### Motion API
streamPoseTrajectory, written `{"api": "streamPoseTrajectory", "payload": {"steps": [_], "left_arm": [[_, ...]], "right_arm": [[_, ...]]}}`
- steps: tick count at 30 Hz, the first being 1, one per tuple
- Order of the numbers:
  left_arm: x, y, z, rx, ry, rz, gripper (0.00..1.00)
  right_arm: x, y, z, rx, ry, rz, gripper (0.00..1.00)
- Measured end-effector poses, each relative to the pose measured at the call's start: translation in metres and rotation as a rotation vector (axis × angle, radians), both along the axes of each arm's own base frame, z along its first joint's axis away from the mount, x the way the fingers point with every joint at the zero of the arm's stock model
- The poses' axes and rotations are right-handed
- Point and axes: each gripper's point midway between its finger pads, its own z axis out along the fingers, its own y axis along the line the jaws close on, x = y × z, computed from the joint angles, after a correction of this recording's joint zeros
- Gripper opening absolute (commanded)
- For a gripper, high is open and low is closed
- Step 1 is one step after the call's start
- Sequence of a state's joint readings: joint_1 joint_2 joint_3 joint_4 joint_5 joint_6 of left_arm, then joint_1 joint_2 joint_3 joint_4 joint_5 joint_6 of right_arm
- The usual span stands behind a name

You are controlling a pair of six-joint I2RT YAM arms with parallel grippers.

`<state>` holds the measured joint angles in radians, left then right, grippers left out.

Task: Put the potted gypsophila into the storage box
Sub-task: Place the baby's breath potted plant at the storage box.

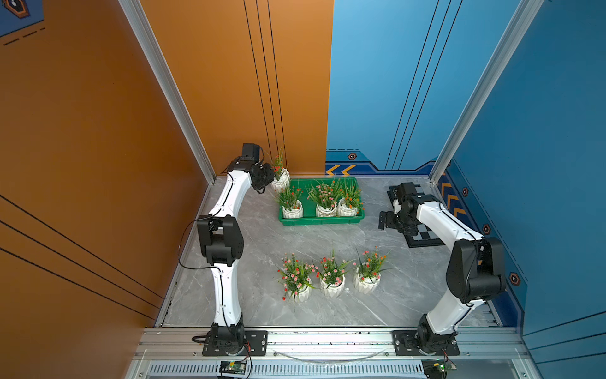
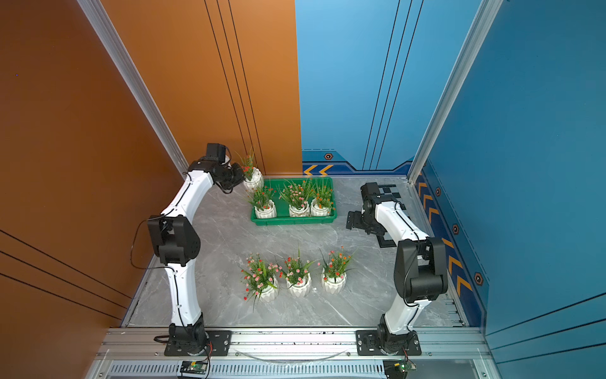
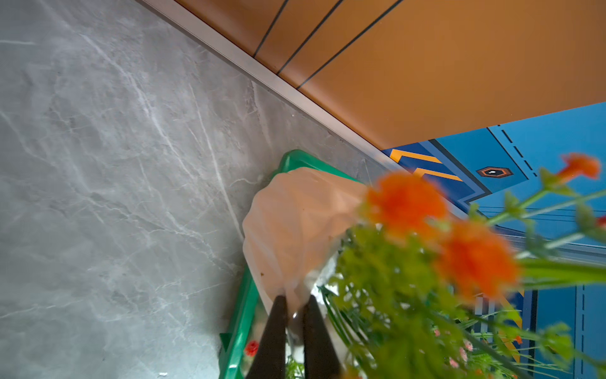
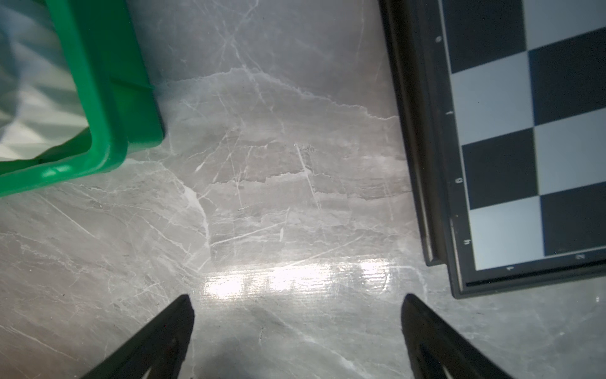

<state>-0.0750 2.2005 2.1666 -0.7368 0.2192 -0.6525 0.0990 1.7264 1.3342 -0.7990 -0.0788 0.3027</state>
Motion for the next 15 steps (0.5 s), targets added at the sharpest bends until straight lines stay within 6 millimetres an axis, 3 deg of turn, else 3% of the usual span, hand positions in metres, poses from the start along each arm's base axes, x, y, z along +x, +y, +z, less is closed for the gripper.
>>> {"api": "streamPoseTrajectory", "payload": {"steps": [8, 15], "left_arm": [[0.008, -0.029, -0.019, -0.022, 0.027, -0.027, 0.0], [0.004, -0.039, -0.028, -0.033, 0.059, -0.031, 0.0]], "right_arm": [[0.001, -0.007, -0.002, 0.0, 0.004, -0.002, 1.0], [0.002, -0.011, -0.002, 0.016, 0.003, -0.016, 1.0]]}}
